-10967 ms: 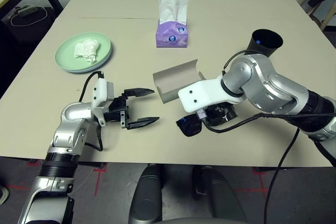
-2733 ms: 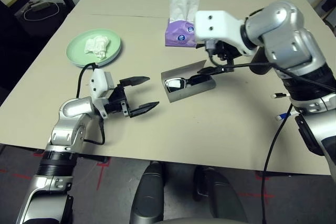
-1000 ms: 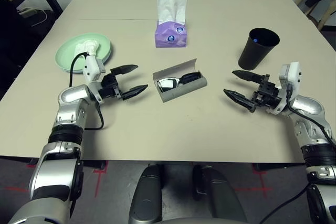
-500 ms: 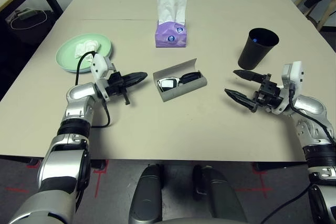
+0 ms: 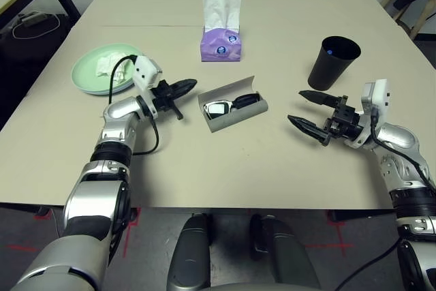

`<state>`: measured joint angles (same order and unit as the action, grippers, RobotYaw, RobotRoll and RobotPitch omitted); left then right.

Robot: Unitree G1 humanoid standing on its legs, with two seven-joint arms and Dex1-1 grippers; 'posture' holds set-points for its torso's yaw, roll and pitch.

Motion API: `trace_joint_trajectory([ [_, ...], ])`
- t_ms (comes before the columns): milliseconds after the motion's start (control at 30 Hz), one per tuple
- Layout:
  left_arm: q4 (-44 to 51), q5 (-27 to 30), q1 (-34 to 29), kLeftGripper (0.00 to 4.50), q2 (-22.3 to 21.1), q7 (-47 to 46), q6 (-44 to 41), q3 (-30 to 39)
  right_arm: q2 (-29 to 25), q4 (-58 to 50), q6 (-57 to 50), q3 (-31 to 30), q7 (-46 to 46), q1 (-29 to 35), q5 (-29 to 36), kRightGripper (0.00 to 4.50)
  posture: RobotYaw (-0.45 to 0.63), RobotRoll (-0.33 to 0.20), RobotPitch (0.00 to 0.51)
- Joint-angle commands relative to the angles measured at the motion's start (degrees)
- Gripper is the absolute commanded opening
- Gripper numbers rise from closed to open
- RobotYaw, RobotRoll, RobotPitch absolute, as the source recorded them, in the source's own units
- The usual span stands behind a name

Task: Organize and tidy the items on the table.

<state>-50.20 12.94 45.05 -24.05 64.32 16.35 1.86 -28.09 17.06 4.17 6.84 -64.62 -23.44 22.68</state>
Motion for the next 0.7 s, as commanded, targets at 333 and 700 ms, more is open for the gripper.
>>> trace_joint_trajectory([
  [333, 15.3, -0.2, -9.7, 0.03, 0.6, 5.5, -10.7, -5.0, 0.1, -2.2, -1.0, -0.5, 0.9, -0.1, 0.5, 4.5, 0.11, 0.0, 0.158],
  [700, 16.2, 0.6, -8.1, 0.03, 0.2, 5.2, -10.1, -3.6, 0.3, -3.1, -2.3, -0.7, 1.8, -0.3, 0.5, 4.5, 0.11, 0.0, 0.154],
])
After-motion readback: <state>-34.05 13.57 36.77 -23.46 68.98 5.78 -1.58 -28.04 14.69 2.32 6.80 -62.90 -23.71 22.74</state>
